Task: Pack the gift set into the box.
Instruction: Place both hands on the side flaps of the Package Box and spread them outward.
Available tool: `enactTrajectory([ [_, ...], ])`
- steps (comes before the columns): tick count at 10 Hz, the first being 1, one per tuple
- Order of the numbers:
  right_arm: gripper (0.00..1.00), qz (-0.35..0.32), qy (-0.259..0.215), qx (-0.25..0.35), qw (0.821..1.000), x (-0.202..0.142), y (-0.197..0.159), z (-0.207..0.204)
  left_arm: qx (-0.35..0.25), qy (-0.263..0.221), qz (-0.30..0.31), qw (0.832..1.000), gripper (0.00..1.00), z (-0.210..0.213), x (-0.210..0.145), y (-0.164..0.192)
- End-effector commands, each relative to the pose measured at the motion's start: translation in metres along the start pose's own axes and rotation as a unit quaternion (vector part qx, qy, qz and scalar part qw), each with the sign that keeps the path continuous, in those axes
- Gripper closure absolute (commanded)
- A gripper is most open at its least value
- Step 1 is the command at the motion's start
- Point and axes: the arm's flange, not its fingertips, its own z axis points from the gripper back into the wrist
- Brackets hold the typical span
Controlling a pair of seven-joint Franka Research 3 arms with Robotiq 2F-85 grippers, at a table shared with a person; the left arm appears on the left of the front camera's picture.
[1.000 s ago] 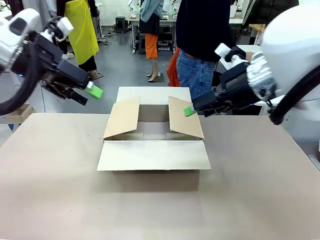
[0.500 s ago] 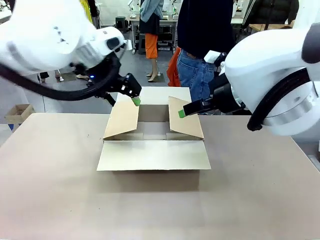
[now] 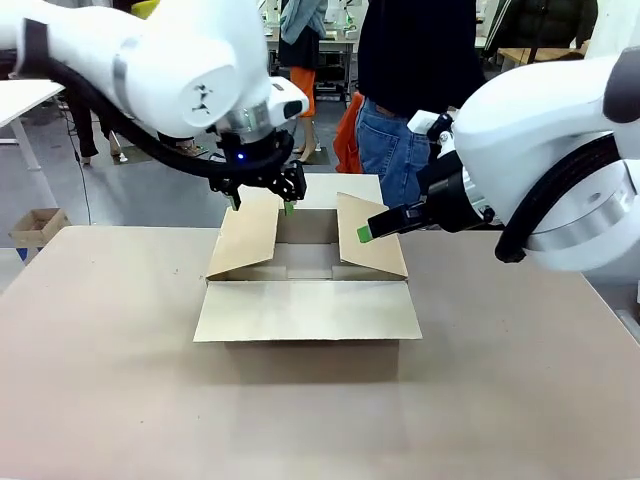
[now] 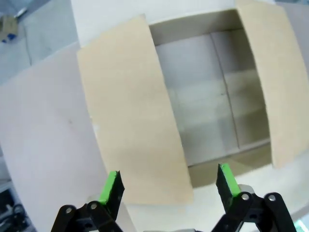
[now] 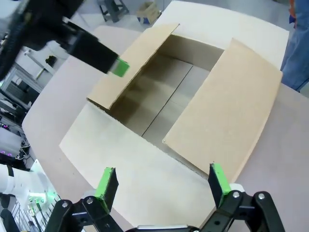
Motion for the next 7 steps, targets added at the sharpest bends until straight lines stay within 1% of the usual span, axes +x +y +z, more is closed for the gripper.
enactTrajectory([
  [1,0.00,-0.005,-0.006,-0.010,1.000,0.003,0.003,0.002,0.028,0.018,0.021,0.999,0.00,-0.018,0.021,-0.020],
  [3,0.00,-0.005,-0.006,-0.010,1.000,0.003,0.003,0.002,0.063,0.021,0.032,0.997,0.00,-0.042,0.030,-0.020],
  [4,0.00,-0.005,-0.006,-0.010,1.000,0.003,0.003,0.002,0.076,0.005,0.026,0.997,0.00,-0.052,0.028,-0.019],
  [6,0.00,-0.005,-0.006,-0.010,1.000,0.003,0.003,0.002,0.102,0.000,0.026,0.994,0.00,-0.073,0.022,-0.010],
  [7,0.00,-0.005,-0.006,-0.010,1.000,0.003,0.003,0.002,0.106,-0.001,0.026,0.994,0.00,-0.076,0.020,-0.009],
])
